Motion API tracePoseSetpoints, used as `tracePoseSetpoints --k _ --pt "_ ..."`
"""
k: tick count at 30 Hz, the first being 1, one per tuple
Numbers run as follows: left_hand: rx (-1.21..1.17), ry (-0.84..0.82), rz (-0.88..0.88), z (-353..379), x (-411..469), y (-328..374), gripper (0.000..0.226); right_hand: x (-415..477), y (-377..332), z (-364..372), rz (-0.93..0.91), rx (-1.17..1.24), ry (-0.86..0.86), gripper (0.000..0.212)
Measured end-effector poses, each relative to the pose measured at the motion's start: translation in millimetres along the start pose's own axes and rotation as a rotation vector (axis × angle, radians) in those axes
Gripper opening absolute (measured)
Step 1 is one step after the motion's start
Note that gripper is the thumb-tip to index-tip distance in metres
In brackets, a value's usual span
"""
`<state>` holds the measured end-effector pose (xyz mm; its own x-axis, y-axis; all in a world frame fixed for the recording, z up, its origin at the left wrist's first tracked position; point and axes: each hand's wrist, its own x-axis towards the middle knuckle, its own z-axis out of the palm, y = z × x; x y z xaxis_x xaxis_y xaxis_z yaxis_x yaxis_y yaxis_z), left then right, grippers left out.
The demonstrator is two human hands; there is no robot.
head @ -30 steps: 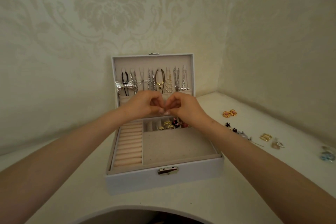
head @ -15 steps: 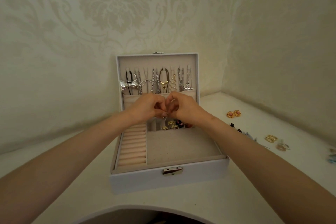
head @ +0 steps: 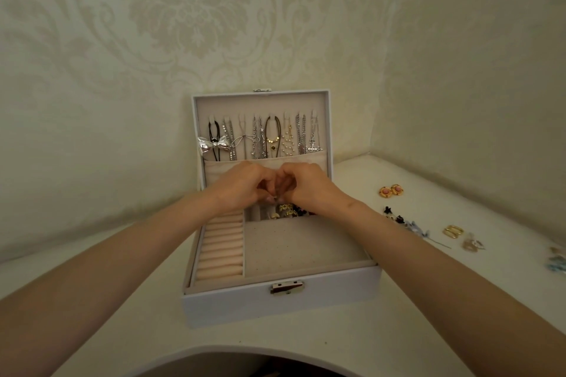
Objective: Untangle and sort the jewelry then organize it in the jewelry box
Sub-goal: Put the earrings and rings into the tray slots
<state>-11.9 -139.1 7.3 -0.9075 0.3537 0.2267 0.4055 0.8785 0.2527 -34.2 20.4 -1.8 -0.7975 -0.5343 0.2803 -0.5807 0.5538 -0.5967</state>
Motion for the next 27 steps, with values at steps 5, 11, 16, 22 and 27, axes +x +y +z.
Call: tracePoseSetpoints --k 5,11,16,22,27 --pt "0.057 0.004 0.047 0.5 -2.2 -3.1 0.016 -1.3 0.0 2.7 -0.001 -0.034 0.027 0.02" --pt "0.038 -0.006 0.084 -0.3 -4.3 -5.2 0.008 5.6 -1.2 2.0 0.027 -0.006 -0.004 0.012" --pt "0.009 0.0 0.078 -1.0 -7.9 -6.6 0.009 8.2 -0.8 -1.1 0.051 0.002 -0.034 0.007" --pt "0.063 0.058 0.091 -7.8 -4.3 -4.2 0.012 11.0 1.0 -5.0 0.055 0.121 -0.002 0.013" --pt "0.094 0.085 0.131 -1.6 -5.7 -4.4 0.009 8.1 2.7 -5.3 0.052 0.098 -0.041 0.01"
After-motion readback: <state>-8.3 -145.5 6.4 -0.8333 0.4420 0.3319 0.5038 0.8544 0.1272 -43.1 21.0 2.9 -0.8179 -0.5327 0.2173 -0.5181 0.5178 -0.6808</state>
